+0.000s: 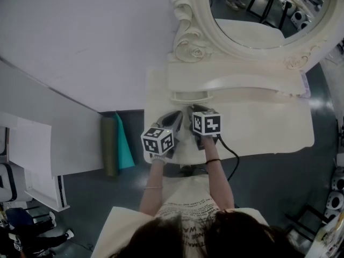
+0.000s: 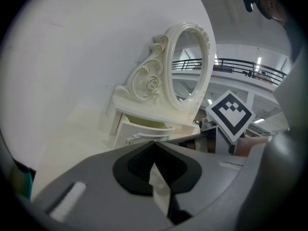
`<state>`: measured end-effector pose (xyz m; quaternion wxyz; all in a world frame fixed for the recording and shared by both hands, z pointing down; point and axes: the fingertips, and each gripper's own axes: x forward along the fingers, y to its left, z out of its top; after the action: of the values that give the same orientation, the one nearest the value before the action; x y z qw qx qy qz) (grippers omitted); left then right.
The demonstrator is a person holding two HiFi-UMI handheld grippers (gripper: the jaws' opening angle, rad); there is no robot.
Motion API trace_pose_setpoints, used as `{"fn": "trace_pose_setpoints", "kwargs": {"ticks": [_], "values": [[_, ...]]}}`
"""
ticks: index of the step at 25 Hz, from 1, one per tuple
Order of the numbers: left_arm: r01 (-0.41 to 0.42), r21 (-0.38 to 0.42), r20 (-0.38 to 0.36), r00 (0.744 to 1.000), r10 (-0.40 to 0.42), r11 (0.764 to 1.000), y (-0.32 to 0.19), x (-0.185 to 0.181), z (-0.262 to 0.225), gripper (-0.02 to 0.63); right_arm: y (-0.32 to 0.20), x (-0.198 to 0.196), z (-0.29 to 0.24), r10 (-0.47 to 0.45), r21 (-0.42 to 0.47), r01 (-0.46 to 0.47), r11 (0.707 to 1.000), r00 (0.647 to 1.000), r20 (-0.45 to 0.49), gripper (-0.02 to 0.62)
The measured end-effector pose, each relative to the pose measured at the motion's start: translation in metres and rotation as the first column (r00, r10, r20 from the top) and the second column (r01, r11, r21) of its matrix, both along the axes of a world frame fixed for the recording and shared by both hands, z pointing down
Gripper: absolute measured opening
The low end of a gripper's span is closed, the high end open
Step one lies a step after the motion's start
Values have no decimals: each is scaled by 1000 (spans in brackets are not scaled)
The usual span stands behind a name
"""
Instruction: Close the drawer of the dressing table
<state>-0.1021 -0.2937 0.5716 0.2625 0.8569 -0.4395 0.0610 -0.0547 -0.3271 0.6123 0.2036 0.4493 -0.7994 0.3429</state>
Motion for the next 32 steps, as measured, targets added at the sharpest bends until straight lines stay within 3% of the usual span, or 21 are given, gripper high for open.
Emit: {"fn": "trace_pose_setpoints", "kwargs": {"ticks": [32], "values": [[-23, 0, -14, 1000, 23, 1000, -31, 2, 4, 2, -31, -1, -1, 13, 10, -13, 1000, 1000, -3, 98]]}}
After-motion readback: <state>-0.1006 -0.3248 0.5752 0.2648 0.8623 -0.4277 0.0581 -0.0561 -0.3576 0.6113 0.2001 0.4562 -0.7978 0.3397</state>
